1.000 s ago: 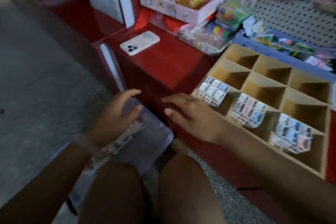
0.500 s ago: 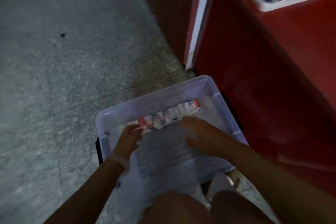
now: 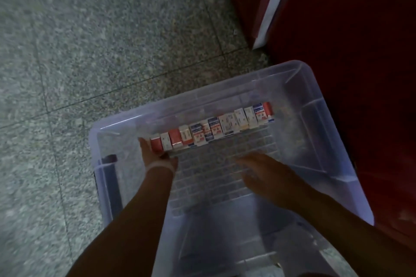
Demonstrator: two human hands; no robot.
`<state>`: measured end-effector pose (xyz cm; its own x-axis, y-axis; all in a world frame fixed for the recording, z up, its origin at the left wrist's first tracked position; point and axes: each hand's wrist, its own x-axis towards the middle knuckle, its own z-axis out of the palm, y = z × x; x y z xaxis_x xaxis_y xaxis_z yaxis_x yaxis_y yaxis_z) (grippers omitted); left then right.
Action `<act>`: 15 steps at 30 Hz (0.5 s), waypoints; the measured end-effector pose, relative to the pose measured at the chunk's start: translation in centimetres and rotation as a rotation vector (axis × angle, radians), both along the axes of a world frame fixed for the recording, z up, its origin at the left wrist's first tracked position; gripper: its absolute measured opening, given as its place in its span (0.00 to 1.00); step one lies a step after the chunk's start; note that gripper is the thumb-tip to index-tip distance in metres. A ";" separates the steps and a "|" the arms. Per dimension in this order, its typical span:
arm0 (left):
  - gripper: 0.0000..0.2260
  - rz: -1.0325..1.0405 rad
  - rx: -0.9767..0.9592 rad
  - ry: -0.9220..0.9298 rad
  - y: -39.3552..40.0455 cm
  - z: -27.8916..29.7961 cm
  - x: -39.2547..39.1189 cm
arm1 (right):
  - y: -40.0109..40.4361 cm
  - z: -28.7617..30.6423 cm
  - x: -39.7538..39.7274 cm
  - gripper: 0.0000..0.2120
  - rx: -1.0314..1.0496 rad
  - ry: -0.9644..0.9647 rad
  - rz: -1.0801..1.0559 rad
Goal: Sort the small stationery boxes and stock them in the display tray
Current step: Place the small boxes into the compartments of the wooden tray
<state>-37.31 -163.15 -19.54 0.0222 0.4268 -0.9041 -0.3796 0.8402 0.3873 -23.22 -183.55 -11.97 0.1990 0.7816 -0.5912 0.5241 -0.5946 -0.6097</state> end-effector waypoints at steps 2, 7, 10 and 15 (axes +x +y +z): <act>0.27 0.130 0.001 -0.008 0.6 -1.1 -0.2 | -0.8 -0.6 0.0 0.34 -0.007 -0.026 -0.010; 0.29 0.200 -0.070 -0.072 0.3 -2.5 -1.5 | -2.4 -0.8 0.4 0.21 -0.014 -0.040 -0.023; 0.34 0.176 -0.045 -0.110 0.8 -2.7 -1.6 | -2.6 -0.8 0.4 0.19 -0.010 -0.041 -0.028; 0.23 0.204 -0.008 -0.102 1.1 -2.2 -0.8 | -2.5 -0.9 0.2 0.25 -0.019 -0.039 0.010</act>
<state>-38.10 -162.00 -21.71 0.0274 0.4245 -0.9050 -0.5787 0.7450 0.3319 -23.03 -186.03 -12.90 0.2144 0.7726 -0.5976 0.5537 -0.6002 -0.5773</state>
